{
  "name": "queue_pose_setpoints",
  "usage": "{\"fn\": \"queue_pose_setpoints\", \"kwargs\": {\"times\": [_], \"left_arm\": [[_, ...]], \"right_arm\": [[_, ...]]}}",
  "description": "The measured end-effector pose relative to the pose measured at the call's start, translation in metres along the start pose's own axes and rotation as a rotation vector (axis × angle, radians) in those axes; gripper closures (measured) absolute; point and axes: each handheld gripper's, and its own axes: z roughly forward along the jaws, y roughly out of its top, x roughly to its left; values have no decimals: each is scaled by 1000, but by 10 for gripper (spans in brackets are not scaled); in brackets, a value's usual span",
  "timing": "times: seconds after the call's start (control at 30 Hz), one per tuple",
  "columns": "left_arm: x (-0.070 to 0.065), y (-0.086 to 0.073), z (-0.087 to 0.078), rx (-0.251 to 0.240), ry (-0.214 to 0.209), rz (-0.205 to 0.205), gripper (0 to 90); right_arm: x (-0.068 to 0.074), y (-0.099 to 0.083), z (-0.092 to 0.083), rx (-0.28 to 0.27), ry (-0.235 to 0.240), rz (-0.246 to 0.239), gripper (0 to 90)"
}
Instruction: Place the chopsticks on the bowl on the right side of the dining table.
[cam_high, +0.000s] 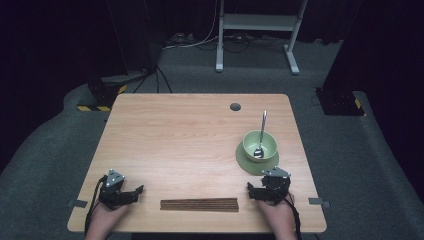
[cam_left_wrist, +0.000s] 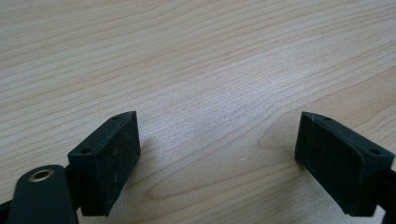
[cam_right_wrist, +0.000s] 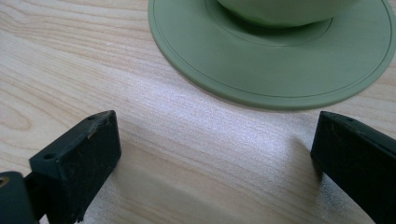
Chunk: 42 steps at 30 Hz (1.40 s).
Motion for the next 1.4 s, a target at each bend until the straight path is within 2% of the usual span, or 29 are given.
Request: {"fn": "queue_pose_setpoints", "kwargs": {"times": [0.4, 0.67, 0.73, 0.83, 0.93, 1.17, 1.23, 1.4], "left_arm": [[1, 1, 1, 0, -3, -8, 131], [1, 2, 2, 2, 8, -9, 128], [2, 2, 2, 1, 21, -24, 130], [1, 2, 3, 2, 28, -28, 129], [1, 2, 3, 2, 30, -30, 128], [2, 3, 3, 2, 31, -30, 130], [2, 3, 3, 2, 32, -30, 130], [1, 3, 3, 2, 38, -31, 137]], "right_arm": [[-1, 0, -1, -6, -2, 3, 32], [-3, 1, -6, -10, 13, -18, 57], [-3, 3, -10, -34, 18, -41, 67], [-3, 5, -11, -42, 50, -27, 79], [1, 6, -10, -36, 71, -46, 82], [13, 13, -9, -75, 133, -90, 138], [17, 14, -8, -74, 149, -82, 138], [25, 15, -9, -87, 175, -105, 163]]}}
